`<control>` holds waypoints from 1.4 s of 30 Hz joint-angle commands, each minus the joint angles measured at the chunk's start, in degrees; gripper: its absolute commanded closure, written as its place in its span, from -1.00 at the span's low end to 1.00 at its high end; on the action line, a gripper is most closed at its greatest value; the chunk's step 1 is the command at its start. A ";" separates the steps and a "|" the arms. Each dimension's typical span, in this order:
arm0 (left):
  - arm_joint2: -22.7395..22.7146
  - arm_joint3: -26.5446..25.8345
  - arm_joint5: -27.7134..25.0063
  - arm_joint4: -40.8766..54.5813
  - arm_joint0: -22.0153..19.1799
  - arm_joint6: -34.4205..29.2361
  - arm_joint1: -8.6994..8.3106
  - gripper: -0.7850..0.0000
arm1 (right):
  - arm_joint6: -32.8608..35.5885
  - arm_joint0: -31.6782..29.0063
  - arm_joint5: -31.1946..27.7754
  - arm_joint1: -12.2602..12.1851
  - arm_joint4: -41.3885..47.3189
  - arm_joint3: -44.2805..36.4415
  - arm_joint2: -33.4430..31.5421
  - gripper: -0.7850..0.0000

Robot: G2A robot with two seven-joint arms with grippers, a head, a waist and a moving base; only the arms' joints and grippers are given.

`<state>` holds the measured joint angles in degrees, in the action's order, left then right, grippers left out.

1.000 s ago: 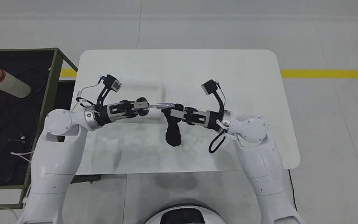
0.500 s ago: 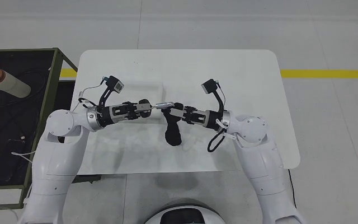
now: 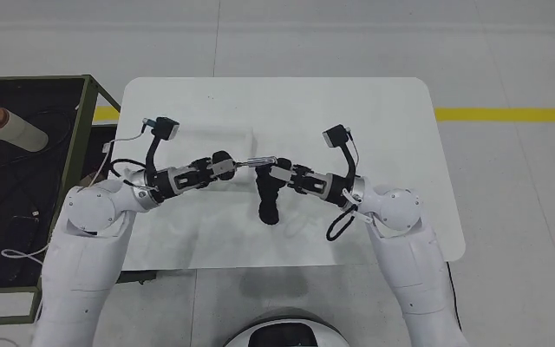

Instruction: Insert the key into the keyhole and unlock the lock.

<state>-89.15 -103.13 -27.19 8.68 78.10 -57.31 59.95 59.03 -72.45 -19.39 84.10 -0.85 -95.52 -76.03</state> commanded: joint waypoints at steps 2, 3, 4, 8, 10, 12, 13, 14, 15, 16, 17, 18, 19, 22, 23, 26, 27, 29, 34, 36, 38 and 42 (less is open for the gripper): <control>1.08 -1.59 -5.47 -5.80 1.89 5.98 0.34 1.00 | 0.04 0.17 0.20 -0.32 0.60 0.04 -0.25 1.00; 1.12 -1.81 -6.60 -6.93 2.17 7.23 0.39 1.00 | 0.01 0.21 0.25 -0.42 0.77 0.10 -0.25 1.00; 1.23 -2.05 -7.51 -8.32 2.41 8.09 0.43 1.00 | -0.05 0.27 0.41 -0.52 0.85 0.17 -0.27 1.00; 1.62 -2.57 -10.34 -11.67 2.73 10.71 0.55 1.00 | -0.23 0.47 0.82 -0.88 1.25 0.23 0.03 1.00; 1.65 -2.65 -11.52 -13.76 3.04 12.58 0.63 1.00 | -0.29 0.55 0.87 -1.07 1.36 0.27 0.17 1.00; 1.89 -2.51 -11.51 -14.99 3.23 13.54 0.68 1.00 | -0.40 0.66 0.99 -1.24 1.53 0.39 0.27 1.00; 1.98 -2.51 -11.30 -15.39 3.14 13.80 0.69 1.00 | -0.48 0.72 1.00 -1.33 1.56 0.42 0.34 1.00; 1.93 -2.57 -11.45 -16.15 2.98 14.12 0.68 1.00 | -0.48 0.75 0.99 -1.41 1.66 0.45 0.47 1.00; 2.02 -2.51 -11.63 -16.82 2.96 14.32 0.68 1.00 | -0.46 0.81 1.01 -1.50 1.64 0.46 0.58 1.00; 2.06 -2.50 -11.76 -17.74 2.89 14.38 0.67 1.00 | -0.44 0.88 1.05 -1.58 1.55 0.46 0.71 1.00; 1.96 -2.62 -12.15 -18.48 2.78 15.09 0.69 1.00 | -0.40 0.93 1.07 -1.67 1.39 0.43 0.83 1.00; 1.90 -2.62 -12.54 -19.43 2.83 15.84 0.71 1.00 | -0.43 0.97 1.17 -1.76 1.26 0.42 0.93 1.00; 1.81 -2.83 -13.17 -20.78 2.80 16.41 0.72 1.00 | -0.47 1.00 1.24 -1.84 1.28 0.38 1.01 1.00; 1.35 -3.48 -15.55 -25.47 2.88 19.67 0.82 1.00 | -0.69 1.17 1.60 -2.14 0.41 0.38 1.08 1.00; 1.18 -3.61 -16.18 -27.41 3.04 21.30 0.90 1.00 | -0.86 1.23 1.64 -2.23 0.12 0.41 1.08 1.00; 1.38 -3.93 -18.30 -33.99 3.32 25.75 1.16 1.00 | -1.69 1.37 1.81 -2.50 -1.30 0.34 1.19 1.00; 1.35 -4.10 -19.14 -36.47 3.29 27.20 1.23 1.00 | -1.91 1.40 1.89 -2.58 -1.59 0.31 1.25 1.00; 1.27 -4.37 -20.48 -41.65 3.41 30.61 1.42 1.00 | -2.27 1.40 1.85 -2.73 -1.68 0.18 1.40 1.00; 1.73 -4.69 -22.32 -52.73 4.07 39.11 1.93 1.00 | -2.56 1.49 1.89 -3.14 -1.99 0.03 1.64 1.00; 1.82 -4.86 -22.33 -57.33 4.16 41.97 2.08 1.00 | -2.81 1.43 1.83 -3.30 -2.02 -0.02 1.66 1.00; 2.24 -4.79 -22.66 -60.93 4.27 44.84 2.24 1.00 | -2.88 1.39 1.78 -3.48 -2.06 -0.13 1.66 1.00; 2.40 -5.24 -22.69 -69.84 4.37 51.07 2.44 1.00 | -2.97 1.24 1.71 -3.87 -2.09 -0.46 1.39 1.00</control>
<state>-86.78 -108.27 -50.00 -58.21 82.43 -8.26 62.34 56.07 -71.17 -17.70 80.33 -3.01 -95.89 -74.56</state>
